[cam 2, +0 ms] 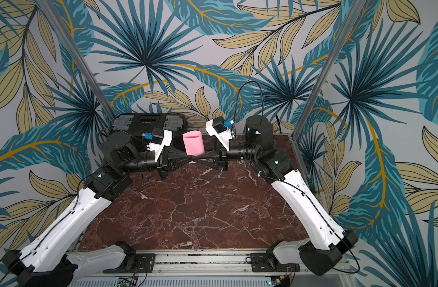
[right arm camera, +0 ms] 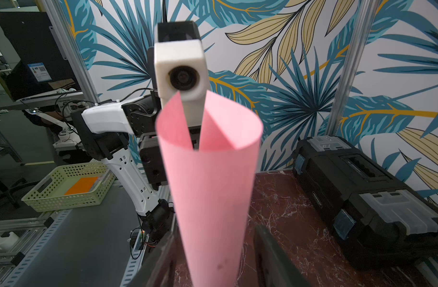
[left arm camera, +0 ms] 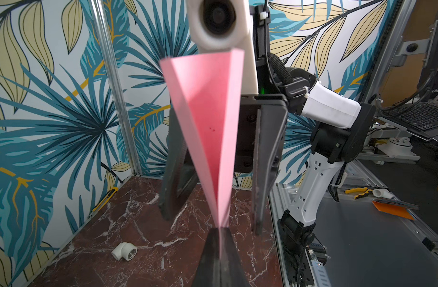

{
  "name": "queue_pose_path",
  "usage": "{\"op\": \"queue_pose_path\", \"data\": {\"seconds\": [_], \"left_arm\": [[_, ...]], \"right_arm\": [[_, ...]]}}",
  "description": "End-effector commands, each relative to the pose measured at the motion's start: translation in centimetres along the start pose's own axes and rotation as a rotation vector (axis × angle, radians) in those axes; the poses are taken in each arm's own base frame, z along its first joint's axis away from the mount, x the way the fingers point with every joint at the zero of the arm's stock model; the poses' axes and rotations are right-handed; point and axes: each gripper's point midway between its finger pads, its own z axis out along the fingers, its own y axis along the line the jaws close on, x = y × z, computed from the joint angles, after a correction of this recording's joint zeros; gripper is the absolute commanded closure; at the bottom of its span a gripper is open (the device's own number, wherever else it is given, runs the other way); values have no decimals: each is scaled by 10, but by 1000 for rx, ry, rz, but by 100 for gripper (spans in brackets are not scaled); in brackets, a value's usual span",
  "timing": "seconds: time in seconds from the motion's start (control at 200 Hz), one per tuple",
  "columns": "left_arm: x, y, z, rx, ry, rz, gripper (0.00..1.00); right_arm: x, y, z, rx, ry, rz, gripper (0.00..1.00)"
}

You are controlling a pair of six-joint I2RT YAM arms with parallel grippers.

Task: Fold the square paper along the opposite sides
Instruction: Fold the paper, then smooth out the paper.

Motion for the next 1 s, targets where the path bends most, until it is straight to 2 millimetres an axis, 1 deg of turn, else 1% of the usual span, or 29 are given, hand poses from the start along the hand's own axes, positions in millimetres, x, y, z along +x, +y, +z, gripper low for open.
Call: {"op": "queue_pose_path", "data": {"seconds": [0.0,0.105,0.22,0.356,0.521,0.611,0.731,0.846,0.997], "left_arm": [[2,-4,-1,13,-4,4,100],[5,-2,1,17,1,-7,100],[4,-2,1,17,-2,-5,100],[0,-4,-2,9,-10,7,100],[-5,-7,-5,7,-24,21,100],[-7,-8,-6,7,-28,23,100],[-5,-7,-5,8,-26,17,100],[-5,-7,-5,8,-27,17,100],[-6,-7,-5,6,-29,22,100]], "right_arm": [[-3,8,-7,12,6,-36,49],[-7,10,-8,2,2,-44,54],[-8,13,-8,-12,2,-48,60],[-3,17,-9,-29,18,-45,60],[13,16,-7,-34,47,-25,60],[13,15,-6,-37,48,-22,60],[10,14,-5,-35,45,-28,61],[11,13,-6,-25,47,-29,67],[12,11,-6,-16,51,-30,70]]}}
